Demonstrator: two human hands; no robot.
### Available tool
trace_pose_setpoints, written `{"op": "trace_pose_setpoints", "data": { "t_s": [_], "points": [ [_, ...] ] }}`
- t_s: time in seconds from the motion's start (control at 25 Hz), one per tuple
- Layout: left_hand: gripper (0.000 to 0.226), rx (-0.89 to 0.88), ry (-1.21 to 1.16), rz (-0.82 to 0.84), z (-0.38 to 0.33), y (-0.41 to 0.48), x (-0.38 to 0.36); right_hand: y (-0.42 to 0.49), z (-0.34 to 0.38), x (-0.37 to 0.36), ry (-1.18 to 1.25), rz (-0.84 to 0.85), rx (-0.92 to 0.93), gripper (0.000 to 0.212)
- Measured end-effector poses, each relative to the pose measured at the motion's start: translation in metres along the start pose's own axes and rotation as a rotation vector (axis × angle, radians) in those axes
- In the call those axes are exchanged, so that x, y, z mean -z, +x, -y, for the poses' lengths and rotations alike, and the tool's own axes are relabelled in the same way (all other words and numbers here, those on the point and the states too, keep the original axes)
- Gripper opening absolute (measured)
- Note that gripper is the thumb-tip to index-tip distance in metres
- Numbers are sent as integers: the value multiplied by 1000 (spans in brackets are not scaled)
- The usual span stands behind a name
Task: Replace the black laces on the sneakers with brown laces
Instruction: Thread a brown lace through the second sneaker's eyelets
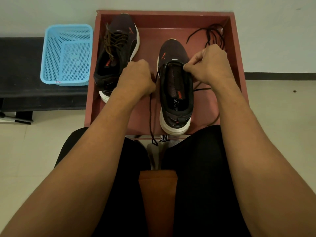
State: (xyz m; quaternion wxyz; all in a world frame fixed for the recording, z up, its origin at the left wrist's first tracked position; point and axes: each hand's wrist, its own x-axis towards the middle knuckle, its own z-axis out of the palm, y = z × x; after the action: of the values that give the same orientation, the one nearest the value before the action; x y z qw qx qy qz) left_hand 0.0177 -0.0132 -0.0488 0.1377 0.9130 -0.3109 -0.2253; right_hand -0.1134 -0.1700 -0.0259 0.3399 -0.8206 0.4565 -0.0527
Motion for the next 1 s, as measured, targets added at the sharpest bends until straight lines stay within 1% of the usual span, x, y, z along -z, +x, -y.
{"op": "trace_pose_setpoints", "data": {
  "t_s": [0.04,0.16,0.28,0.36,0.48,0.6,0.72,0.8,0.88,1.0],
  "points": [
    [28,-51,-61,-70,0,1,0,1,0,0,8,7,-4,10],
    [18,-158,-248,-232,-8,1,2,2,-1,-1,15,19,0,11],
    [9,-147,-243,-298,-10,2,-1,3,-1,-3,17,8,5,10],
    [7,-91,-197,-274,-7,4,-4,3,-1,-3,22,-5,-4,9],
    [11,-26,-131,-179,-2,6,-6,3,-1,-3,27,-11,-12,11],
    [13,-10,-119,-144,-1,7,-4,2,0,-3,26,-8,-10,11],
    [14,-33,-115,-87,-4,4,0,2,1,-2,42,-1,-15,11],
    [14,-36,-143,-68,-5,3,2,2,0,-3,54,-5,-8,11],
    [9,-21,-185,-62,-5,4,4,2,-1,-4,81,-20,11,11],
    [14,-9,-226,-72,-4,4,4,3,2,-7,90,-22,46,10]
  ]
}}
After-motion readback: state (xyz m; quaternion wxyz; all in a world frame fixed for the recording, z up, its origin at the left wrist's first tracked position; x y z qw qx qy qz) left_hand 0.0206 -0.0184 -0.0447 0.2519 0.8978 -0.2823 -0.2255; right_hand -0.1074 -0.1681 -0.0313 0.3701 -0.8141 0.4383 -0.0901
